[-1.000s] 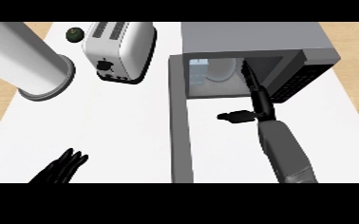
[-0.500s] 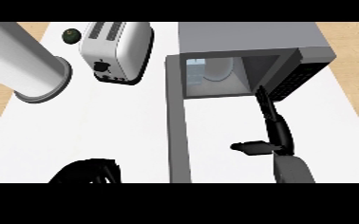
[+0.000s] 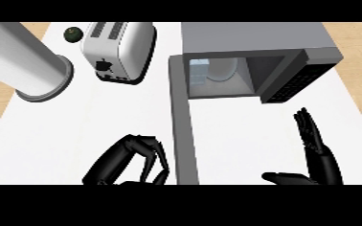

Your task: Pick up the milk, place it into the microwave and close the microwave

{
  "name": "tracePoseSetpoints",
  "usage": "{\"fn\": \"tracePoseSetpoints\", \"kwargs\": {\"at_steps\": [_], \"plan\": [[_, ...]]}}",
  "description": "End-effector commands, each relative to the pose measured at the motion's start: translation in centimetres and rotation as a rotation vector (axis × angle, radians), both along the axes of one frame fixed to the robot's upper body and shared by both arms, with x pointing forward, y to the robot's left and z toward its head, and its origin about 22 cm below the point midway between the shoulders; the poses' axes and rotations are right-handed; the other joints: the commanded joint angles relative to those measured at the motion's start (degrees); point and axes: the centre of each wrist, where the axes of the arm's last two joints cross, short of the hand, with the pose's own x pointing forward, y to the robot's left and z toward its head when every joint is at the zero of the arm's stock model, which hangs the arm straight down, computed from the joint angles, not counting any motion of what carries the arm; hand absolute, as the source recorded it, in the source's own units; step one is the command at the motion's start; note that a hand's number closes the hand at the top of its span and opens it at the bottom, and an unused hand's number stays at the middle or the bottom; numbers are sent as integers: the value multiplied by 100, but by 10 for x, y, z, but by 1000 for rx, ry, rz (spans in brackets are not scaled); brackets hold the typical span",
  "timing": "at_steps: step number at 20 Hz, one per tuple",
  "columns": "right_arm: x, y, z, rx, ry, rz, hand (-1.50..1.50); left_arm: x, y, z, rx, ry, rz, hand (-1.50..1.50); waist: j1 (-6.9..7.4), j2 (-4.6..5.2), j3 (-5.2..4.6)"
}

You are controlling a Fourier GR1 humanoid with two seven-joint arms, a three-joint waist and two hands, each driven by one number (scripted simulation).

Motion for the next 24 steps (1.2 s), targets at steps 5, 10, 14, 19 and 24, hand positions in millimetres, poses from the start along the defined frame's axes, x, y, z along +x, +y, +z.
{"fn": "tracePoseSetpoints", "kwargs": {"at_steps": [5,10,14,19,24], "plan": [[-58,-42,29,-26,-34,-29,-150,34,-64,-47,189,23,-185,150,17,41,2],[-78,-46,45,19,-88,2,-150,37,-98,-73,169,27,-263,150,-8,46,2],[-66,-50,64,10,-123,39,-150,42,-117,-89,186,55,-277,150,-121,77,-3],[-55,-47,83,35,-211,85,-150,11,-143,-88,194,36,-187,150,-278,84,-8],[-50,-53,104,24,-239,149,-150,19,-149,-80,170,5,-71,150,-522,128,-19]]}}
